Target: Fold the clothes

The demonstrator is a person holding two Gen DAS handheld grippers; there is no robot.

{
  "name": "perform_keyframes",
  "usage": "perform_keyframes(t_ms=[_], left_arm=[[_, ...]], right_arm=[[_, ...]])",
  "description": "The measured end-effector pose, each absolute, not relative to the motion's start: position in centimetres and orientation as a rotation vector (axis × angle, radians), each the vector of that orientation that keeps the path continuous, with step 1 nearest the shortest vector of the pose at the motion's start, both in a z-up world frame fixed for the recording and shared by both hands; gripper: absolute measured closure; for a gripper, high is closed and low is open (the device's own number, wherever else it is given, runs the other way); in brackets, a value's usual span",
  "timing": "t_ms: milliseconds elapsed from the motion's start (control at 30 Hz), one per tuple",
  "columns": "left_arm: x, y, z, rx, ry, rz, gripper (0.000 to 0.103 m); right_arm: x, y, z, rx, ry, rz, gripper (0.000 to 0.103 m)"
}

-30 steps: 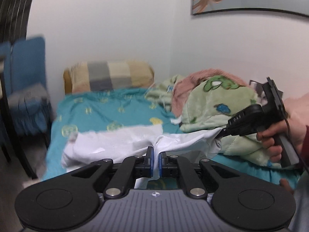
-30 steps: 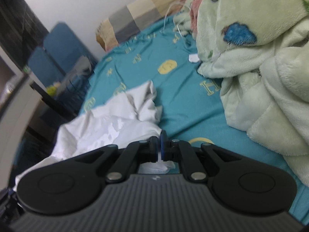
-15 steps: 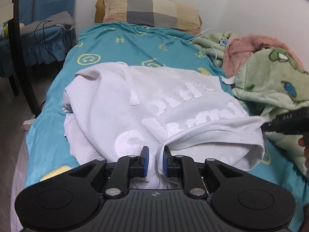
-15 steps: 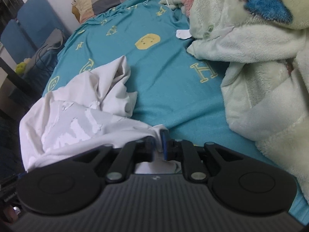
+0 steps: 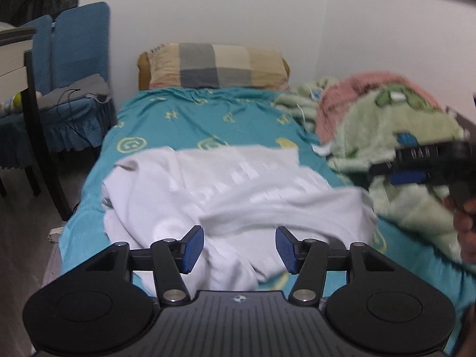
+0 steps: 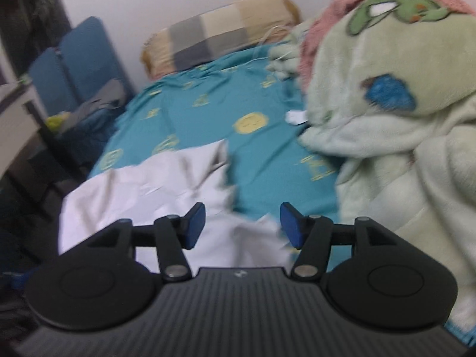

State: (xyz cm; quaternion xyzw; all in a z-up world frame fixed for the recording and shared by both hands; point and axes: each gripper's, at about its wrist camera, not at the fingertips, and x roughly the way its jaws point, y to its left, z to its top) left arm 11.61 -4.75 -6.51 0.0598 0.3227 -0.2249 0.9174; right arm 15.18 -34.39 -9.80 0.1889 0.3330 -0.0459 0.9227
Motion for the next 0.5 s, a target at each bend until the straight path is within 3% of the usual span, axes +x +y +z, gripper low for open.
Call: perform_keyframes(t_ms=[267,333,367,433,467,500], left_arm=[[12.8,-7.8,-10.6,0.252,0.673,-0.375,0.057],[13.4,-7.6,-11.0,0.272,0.676,-0.333,0.078],[13.5,-7.1,-10.9,0.258,0.684,-0.324,0.084],[13.7,-5.9,-10.5,0.223,0.693,-0.320,0.094],[13.6,-5.4,-10.1,0.214,0.692,-0.322,0.095],[13.4,-5.0,-9.8,0.208,0.692,-0.323,0.095]], right_arm=[[16.4,-29.4,-13.5,0.296,0.845,0.057,0.050],[16.8,-28.5,-14.2,0.242,0.854,0.053,0.050],[17.0,-28.2,-14.5,0.215,0.855,0.045,0.050],[17.2,-27.7,-15.1,0.163,0.858,0.028,0.070],[17.3,-27.8,-15.1,0.160,0.854,0.023,0.088],[17.3,-28.1,-15.0,0.175,0.846,0.021,0.093]])
